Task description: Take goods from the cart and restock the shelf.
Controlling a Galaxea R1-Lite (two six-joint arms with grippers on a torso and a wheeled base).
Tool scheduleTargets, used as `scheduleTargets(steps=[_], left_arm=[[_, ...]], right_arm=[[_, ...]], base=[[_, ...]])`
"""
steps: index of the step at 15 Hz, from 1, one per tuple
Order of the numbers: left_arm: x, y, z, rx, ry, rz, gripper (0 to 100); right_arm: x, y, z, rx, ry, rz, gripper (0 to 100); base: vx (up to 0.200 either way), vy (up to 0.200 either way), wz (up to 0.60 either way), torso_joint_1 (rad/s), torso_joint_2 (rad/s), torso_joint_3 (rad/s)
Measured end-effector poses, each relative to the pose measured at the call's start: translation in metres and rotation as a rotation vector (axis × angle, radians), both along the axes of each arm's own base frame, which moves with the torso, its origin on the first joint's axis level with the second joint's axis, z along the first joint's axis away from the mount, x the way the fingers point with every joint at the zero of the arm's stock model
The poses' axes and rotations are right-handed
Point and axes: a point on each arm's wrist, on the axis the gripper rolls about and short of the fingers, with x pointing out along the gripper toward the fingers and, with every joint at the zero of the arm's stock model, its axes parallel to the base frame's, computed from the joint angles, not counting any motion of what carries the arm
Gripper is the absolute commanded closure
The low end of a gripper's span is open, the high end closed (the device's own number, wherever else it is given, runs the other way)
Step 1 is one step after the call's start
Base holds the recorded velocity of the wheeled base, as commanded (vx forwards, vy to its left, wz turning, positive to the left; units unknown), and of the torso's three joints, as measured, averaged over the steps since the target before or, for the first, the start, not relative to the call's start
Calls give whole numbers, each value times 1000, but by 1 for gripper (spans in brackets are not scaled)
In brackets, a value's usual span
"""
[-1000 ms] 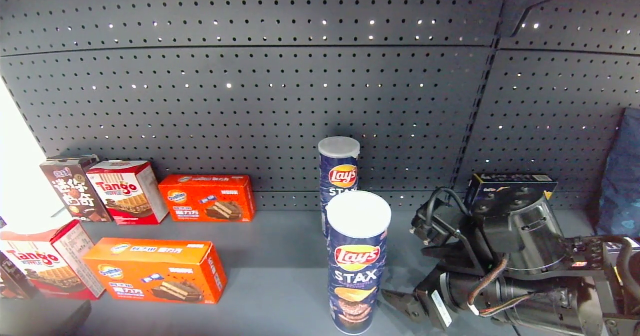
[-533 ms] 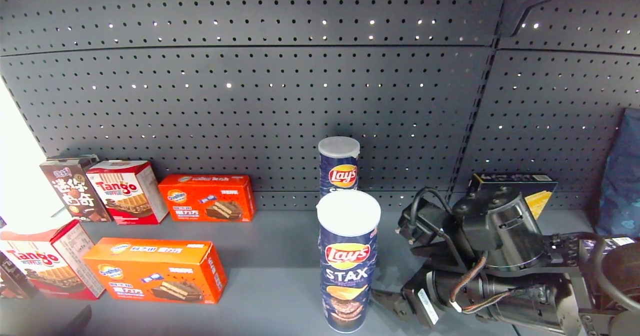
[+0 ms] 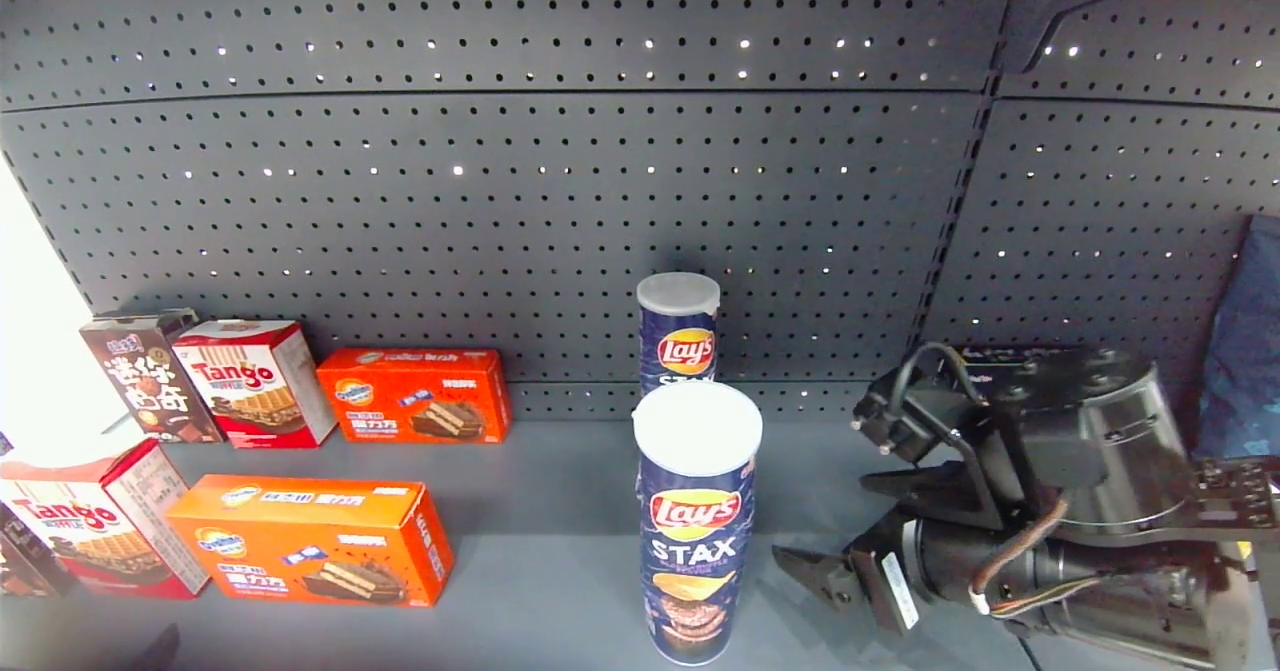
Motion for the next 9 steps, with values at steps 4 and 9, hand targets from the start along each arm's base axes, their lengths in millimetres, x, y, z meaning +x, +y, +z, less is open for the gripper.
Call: scheduleTargets(steps=[4, 9], left_arm=[[-2, 1, -1, -3, -9, -3, 0], [-4, 1, -1, -5, -19, -1, 0]], right_arm=[[-18, -26, 7, 26, -33, -66, 0], [-12, -15, 1, 6, -14, -51, 0]], base=[[0, 0, 0, 0, 0, 0], [0, 0, 0, 0, 0, 0]])
